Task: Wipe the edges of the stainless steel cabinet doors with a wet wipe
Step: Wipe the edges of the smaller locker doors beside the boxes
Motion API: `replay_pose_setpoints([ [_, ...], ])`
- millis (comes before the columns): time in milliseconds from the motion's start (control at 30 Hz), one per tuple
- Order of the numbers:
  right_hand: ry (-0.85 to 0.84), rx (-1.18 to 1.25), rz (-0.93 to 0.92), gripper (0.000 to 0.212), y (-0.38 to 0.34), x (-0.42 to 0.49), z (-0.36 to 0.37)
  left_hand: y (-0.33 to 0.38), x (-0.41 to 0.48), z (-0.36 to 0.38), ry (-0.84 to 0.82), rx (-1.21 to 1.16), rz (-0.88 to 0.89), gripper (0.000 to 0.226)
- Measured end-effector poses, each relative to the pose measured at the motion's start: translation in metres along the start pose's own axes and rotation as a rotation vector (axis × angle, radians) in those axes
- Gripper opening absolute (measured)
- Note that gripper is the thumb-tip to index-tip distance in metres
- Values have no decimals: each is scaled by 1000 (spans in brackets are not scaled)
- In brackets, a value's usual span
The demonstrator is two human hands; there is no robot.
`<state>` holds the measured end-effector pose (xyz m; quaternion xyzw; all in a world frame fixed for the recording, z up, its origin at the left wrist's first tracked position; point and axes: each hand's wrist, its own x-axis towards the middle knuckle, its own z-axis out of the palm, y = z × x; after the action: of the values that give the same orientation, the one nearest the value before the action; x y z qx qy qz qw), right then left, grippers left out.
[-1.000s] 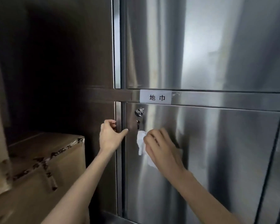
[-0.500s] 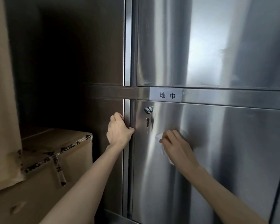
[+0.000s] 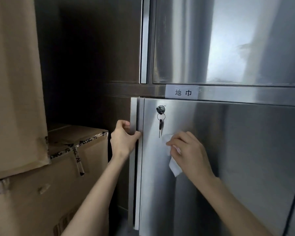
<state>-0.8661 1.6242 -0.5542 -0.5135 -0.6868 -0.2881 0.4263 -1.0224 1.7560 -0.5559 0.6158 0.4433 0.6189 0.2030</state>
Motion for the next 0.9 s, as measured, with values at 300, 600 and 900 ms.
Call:
replay_pose_setpoints([
  [300,-88,262,-3,38,-81,-33,7,32,-50,-85,-177,-23,63,34],
  [600,261,169,-122,17,-83,-44,-16,78,-105,-134,-283,49,13,36],
  [900,225,175,-154,14,-92,-53,-41,89,-133,-149,-296,-33,-20,27],
])
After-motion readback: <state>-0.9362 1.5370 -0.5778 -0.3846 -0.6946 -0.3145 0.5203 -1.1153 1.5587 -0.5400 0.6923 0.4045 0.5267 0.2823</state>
